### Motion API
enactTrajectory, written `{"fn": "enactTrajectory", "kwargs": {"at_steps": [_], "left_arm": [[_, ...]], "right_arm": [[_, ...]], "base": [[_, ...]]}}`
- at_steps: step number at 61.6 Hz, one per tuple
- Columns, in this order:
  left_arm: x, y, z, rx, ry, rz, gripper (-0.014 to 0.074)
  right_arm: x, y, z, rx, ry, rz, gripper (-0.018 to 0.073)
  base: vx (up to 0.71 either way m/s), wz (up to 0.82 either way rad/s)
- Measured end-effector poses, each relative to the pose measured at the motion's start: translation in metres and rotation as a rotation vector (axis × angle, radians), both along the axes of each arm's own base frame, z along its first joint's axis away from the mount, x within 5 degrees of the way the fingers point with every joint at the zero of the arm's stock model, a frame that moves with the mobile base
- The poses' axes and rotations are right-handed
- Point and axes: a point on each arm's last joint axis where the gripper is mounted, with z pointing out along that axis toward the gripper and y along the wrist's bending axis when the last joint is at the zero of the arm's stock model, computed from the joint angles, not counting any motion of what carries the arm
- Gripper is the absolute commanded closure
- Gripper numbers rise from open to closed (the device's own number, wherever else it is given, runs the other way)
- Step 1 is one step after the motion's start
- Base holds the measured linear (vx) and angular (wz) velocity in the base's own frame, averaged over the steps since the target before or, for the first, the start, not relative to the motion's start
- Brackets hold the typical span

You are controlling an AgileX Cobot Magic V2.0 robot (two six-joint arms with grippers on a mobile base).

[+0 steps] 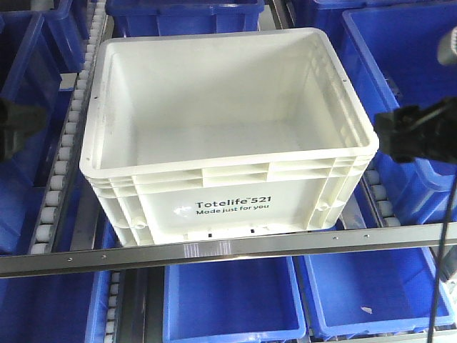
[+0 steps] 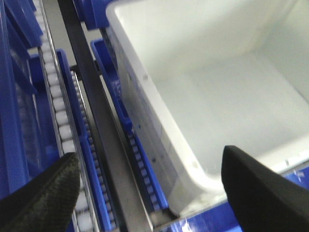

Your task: Move bin from left to right shelf

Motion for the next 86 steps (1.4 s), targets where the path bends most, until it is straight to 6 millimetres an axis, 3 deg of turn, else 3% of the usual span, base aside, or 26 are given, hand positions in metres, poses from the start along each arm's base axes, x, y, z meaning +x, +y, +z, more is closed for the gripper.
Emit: {"fn": "enactTrajectory", "kwargs": {"at_steps": [12,20,31,51,57,69,86], "left_arm": [[-0.037,0.008,-0.028,0.025,0.055,-0.016,0.0019],[-0.053,0.011,-0.039,0.025,0.051,-0.017,0.0029],[-0.057,0.012,-0.042,0.031,0.046,-0.021,0.0173],[-0.057,0.012,-0.042,0.031,0.046,-0.021,0.0517],[-0.057,0.012,-0.042,0.033,0.045,-0.021,0.0582],[-0.057,0.013,-0.042,0.104,0.026,-0.052,0.0603],[-0.061,0.010,-0.046,0.066,0.088,-0.069,0.0603]], "right_arm": [[-0.063,-0.020,-0.020,-0.043,0.069,0.014,0.0055],[-0.094,-0.028,-0.030,-0.045,0.059,0.029,0.0100],[-0.119,-0.036,-0.032,-0.031,-0.007,0.034,0.0251],[-0.127,-0.039,-0.037,-0.041,0.038,0.022,0.0573],[-0.127,-0.040,-0.037,-0.042,0.043,0.021,0.0571],[-0.128,-0.040,-0.038,-0.045,0.058,0.018,0.0568],[-0.128,-0.040,-0.038,-0.046,0.060,0.018,0.0568]], "base": [[0.00,0.00],[0.00,0.00],[0.00,0.00],[0.00,0.00],[0.00,0.00],[0.00,0.00],[0.00,0.00]]}}
